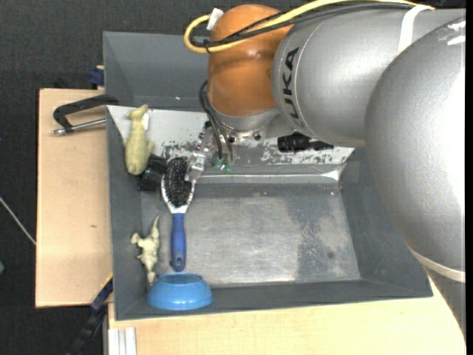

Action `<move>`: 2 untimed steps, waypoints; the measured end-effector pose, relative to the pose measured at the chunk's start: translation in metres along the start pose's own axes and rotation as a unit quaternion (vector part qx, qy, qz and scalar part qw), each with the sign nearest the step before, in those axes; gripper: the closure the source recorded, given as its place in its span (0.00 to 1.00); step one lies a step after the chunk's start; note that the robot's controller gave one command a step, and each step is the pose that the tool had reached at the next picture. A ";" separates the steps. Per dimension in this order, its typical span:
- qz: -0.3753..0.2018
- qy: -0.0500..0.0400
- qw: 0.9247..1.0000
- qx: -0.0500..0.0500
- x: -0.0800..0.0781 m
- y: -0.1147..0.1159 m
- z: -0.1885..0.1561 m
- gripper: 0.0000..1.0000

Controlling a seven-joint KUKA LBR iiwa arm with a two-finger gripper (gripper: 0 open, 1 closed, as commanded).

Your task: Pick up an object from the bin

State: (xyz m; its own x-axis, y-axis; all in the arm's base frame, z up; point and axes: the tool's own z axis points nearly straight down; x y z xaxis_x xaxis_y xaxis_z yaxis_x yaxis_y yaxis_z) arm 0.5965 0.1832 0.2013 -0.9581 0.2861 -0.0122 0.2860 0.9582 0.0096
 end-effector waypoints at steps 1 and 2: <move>0.135 0.008 0.991 0.006 0.050 -0.026 0.041 1.00; -0.055 0.004 0.998 0.003 0.053 -0.019 0.024 1.00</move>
Offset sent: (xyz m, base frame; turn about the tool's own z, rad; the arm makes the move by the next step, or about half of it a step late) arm -0.0541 -0.0113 -0.0411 0.2718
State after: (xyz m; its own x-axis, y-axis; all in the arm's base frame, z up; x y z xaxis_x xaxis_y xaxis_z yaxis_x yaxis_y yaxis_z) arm 0.5408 0.1800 0.1765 -0.9838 0.1794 -0.0051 0.1793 0.9838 0.0034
